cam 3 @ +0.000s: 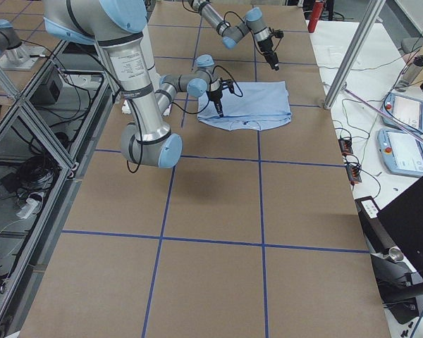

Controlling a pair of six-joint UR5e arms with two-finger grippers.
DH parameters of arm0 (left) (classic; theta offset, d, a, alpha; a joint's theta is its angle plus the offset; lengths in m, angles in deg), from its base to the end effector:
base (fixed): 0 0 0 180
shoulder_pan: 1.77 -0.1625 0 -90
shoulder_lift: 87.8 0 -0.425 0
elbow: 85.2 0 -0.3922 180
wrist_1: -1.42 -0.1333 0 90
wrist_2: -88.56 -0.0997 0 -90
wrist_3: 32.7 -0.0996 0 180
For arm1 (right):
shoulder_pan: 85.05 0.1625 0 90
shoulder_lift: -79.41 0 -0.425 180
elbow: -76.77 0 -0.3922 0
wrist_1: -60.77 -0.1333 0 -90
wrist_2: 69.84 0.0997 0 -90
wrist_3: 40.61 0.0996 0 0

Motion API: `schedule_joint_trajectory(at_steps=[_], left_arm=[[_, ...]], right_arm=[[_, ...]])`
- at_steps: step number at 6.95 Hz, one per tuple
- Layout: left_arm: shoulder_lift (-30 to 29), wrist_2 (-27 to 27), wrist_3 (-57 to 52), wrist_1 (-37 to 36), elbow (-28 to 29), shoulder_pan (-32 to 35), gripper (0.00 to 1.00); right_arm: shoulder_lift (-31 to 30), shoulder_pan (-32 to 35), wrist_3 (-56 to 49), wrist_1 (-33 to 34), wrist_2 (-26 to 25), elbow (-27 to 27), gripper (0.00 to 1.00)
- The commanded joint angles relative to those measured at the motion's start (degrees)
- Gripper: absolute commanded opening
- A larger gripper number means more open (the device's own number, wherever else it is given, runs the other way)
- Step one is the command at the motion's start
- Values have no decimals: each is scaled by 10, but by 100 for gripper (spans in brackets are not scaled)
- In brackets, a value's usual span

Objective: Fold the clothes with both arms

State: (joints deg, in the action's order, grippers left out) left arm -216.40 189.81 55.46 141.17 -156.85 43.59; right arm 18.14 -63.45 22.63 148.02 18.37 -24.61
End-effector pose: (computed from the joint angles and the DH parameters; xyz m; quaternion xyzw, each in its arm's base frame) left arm 0.4523 -0.6201 0.2986 0.1549 0.5552 -0.2500 0.7780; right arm -0.5495 -0.3643 0.2877 0.1629 -0.3273 -0.0362 0.9301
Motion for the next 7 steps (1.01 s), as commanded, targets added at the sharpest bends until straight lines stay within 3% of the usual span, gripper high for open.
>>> schedule_joint_trajectory(at_steps=[1,2,3,4,5,7], left_arm=[[0,0,1,0,0,0,60],[0,0,1,0,0,0,60],[0,0,0,0,0,0,60],[0,0,1,0,0,0,60],[0,0,1,0,-1,0,60],[0,0,1,0,-1,0,60]], right_arm=[[-3,-3,6,1,-2,-2,17],[-3,-3,6,1,-2,-2,45],[-4,-1,6,1,-1,-13,59],[-8,1,8,2,-1,-30,61],[-17,2,85,2,-1,-50,69],[-24,-36,281,0,-27,-58,75]])
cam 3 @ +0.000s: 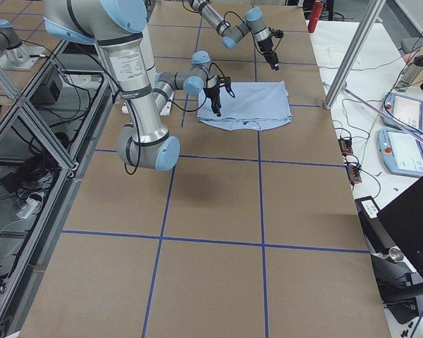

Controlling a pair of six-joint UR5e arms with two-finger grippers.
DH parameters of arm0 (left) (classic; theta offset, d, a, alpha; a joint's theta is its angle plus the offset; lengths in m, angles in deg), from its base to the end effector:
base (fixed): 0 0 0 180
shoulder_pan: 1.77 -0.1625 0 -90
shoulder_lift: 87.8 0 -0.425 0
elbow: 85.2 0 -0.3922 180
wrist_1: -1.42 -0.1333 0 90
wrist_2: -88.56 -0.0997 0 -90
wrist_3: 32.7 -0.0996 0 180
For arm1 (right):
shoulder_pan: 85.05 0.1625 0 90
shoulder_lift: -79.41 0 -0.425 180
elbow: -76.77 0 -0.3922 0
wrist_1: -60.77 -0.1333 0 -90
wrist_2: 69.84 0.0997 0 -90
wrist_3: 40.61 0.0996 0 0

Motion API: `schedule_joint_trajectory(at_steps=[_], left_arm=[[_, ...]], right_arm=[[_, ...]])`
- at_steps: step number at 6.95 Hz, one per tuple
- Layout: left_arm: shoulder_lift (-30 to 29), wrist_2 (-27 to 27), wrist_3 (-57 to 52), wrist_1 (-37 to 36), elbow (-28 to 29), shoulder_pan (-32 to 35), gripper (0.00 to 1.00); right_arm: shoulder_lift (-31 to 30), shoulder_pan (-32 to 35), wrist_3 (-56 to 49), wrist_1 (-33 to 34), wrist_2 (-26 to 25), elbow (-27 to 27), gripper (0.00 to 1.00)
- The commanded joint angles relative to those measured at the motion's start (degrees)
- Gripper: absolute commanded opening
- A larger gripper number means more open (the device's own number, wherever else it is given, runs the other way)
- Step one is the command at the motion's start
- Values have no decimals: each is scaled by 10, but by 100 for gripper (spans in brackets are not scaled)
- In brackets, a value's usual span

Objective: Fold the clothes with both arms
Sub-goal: 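Move the right gripper to the shirt edge nearest the robot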

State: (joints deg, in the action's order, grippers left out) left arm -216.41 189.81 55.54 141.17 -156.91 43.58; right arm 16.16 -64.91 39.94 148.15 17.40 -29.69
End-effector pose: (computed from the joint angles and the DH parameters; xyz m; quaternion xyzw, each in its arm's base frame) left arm 0.4523 -0.6199 0.2980 0.1547 0.5558 -0.2503 0.7775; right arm -0.5326 -0.3424 0.2713 0.1208 -0.3707 0.0951 0.9159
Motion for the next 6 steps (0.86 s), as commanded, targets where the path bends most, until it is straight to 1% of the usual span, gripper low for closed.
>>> schedule_joint_trajectory(at_steps=[1,2,3,6], left_arm=[[0,1,0,0,-2,0,60],[0,1,0,-1,-11,1,60],[0,1,0,-1,-12,1,60],[8,1,0,0,-13,0,60]], right_arm=[[-15,-36,209,-4,-20,-8,75],[-16,-41,268,-4,-24,-20,76],[-24,-48,301,-5,-25,-21,81],[-37,-51,335,-5,-18,-19,81]])
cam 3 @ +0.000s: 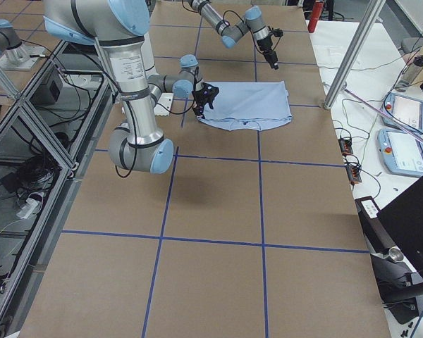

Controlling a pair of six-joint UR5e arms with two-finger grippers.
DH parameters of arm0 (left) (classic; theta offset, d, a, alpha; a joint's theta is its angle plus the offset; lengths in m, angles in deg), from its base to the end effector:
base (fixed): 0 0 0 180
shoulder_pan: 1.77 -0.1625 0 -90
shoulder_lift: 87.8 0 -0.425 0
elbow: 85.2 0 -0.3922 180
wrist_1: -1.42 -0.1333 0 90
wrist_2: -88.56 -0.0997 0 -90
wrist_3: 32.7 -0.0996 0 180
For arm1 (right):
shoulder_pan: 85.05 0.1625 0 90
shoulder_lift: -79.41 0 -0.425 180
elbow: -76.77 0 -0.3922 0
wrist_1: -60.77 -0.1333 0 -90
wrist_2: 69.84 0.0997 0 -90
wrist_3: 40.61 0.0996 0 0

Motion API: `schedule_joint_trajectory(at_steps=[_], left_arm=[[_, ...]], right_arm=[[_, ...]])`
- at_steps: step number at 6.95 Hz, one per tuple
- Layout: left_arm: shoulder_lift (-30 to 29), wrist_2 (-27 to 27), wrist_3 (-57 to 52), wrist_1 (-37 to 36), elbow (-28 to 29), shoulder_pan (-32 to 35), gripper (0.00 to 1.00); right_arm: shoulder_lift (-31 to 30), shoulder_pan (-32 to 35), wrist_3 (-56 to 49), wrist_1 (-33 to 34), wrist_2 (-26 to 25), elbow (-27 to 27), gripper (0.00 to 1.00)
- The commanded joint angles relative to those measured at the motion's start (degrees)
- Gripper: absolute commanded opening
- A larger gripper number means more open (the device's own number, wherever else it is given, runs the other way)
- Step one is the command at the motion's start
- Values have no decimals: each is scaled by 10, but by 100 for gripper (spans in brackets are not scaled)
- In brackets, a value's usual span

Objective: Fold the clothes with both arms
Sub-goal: 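Move the right gripper to the shirt edge nearest the robot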

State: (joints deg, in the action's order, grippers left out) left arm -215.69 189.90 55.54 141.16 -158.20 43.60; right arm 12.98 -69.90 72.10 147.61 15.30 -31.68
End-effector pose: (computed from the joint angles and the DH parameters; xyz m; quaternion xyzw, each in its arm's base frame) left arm 0.4478 -0.6155 0.2964 0.1561 0.5595 -0.2486 0.7751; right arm -0.5440 -0.2941 0.2887 0.0138 -0.3855 0.3147 0.8673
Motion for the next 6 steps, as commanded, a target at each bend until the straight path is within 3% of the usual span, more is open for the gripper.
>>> schedule_joint_trajectory(at_steps=[1,3,4,5,6], left_arm=[[1,0,0,0,0,0,60],[1,0,0,0,0,0,60],[1,0,-1,0,0,0,60],[1,0,0,0,0,0,60],[1,0,0,0,0,0,60]], right_arm=[[-6,-6,19,0,3,5,80],[-12,-16,20,0,3,6,75],[-13,-19,36,0,4,5,67],[-12,-19,38,0,4,5,37],[-14,-21,40,0,4,9,25]])
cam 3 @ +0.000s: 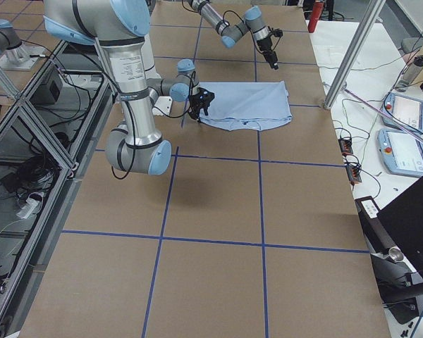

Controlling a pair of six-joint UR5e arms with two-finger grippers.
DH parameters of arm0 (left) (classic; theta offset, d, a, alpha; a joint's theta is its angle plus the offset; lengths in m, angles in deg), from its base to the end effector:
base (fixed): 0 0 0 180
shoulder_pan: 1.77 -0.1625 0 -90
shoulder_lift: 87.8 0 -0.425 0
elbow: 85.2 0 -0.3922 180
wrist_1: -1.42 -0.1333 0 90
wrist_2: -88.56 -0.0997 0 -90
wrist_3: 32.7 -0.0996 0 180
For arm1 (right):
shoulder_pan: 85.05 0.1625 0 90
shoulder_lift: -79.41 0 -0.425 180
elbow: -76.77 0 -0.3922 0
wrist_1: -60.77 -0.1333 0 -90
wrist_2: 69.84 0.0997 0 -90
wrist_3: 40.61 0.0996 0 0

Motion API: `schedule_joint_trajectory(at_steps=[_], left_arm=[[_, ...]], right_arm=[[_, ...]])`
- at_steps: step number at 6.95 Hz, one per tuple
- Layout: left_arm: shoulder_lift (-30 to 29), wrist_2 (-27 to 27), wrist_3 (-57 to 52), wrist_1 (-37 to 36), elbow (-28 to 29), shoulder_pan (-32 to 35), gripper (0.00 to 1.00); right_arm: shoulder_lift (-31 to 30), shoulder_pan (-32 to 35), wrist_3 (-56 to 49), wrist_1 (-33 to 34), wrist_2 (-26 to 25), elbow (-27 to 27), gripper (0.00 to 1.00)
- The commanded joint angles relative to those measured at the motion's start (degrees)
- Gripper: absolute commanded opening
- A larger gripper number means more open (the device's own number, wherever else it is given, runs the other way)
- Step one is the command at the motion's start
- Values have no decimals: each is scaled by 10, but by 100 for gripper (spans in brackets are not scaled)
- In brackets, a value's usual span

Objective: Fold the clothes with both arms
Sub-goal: 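Move the right gripper to the shirt edge nearest the robot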

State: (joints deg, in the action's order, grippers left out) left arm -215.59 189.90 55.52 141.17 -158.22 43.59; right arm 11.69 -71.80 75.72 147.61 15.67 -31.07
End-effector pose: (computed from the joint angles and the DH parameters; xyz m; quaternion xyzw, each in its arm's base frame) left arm 0.4477 -0.6152 0.2975 0.1559 0.5590 -0.2486 0.7755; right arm -0.5533 -0.2753 0.3070 -0.0058 -0.3702 0.3281 0.8691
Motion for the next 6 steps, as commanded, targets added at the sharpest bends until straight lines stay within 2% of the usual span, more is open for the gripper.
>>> schedule_joint_trajectory(at_steps=[1,2,4,5,6], left_arm=[[0,0,-1,0,0,0,60],[0,0,0,0,0,0,60],[0,0,0,0,-1,0,60],[0,0,1,-1,-16,0,60],[25,4,35,-17,-64,-6,60]], right_arm=[[0,-3,4,0,0,2,8],[0,-4,4,0,0,3,0],[2,-3,2,0,1,-13,0],[-2,-2,2,2,8,-36,0],[-8,-2,3,2,10,-43,0]])
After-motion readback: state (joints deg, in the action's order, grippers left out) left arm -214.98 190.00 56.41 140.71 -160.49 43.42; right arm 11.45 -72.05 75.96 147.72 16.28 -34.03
